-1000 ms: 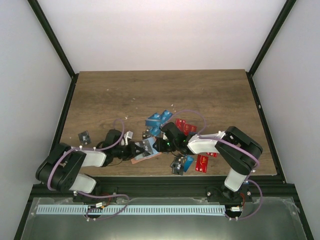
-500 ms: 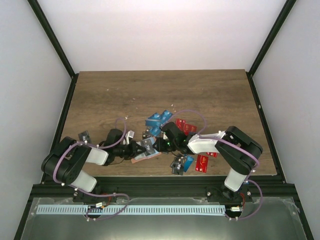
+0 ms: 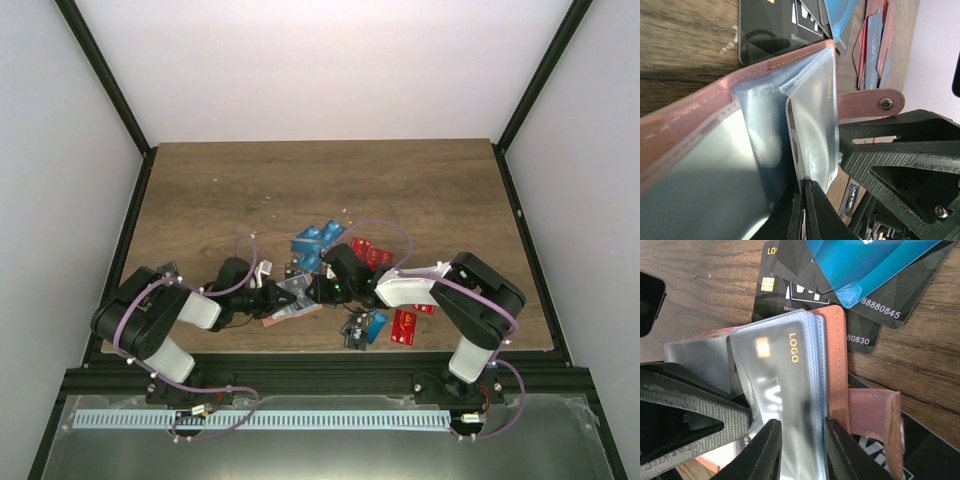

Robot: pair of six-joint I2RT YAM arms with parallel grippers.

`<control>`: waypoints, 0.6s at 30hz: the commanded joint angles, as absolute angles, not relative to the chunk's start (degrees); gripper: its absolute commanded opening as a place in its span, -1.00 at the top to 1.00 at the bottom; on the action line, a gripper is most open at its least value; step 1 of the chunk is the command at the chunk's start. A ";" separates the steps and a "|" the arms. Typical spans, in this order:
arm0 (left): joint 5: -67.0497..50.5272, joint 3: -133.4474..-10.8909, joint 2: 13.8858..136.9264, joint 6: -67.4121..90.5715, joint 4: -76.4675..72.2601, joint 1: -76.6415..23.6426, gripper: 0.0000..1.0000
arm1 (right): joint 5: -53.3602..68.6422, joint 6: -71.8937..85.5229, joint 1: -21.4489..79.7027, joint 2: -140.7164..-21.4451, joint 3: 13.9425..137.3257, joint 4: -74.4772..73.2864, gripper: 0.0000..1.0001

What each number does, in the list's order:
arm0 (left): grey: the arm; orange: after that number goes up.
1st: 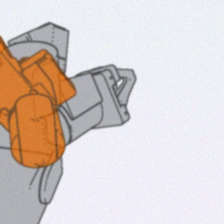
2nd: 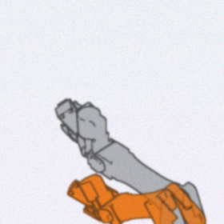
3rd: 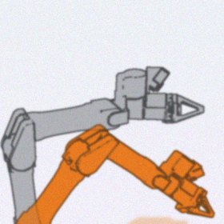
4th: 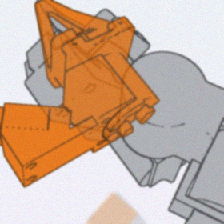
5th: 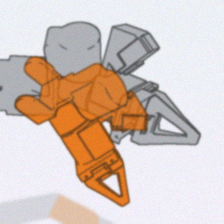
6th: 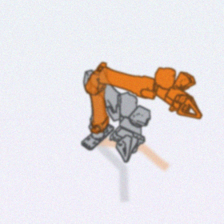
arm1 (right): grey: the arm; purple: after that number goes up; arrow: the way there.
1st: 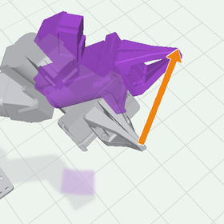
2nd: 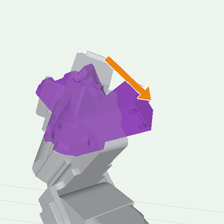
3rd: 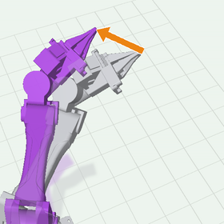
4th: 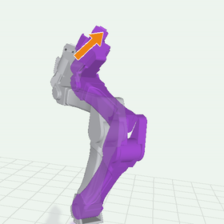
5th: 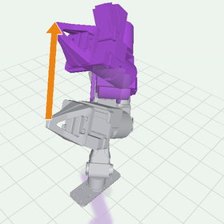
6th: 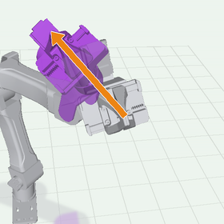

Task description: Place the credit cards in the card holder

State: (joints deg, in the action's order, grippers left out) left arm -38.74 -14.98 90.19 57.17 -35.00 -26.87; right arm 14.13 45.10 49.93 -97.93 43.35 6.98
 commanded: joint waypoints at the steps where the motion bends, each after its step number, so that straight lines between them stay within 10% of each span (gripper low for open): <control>1: -36.02 -15.73 92.34 58.48 -35.92 -28.10 0.92 | 17.75 45.97 50.45 -98.45 42.80 6.48 0.49; 18: -34.71 -15.08 82.19 54.55 -20.70 -28.25 0.48 | 12.52 43.39 50.37 -93.60 43.11 1.72 0.43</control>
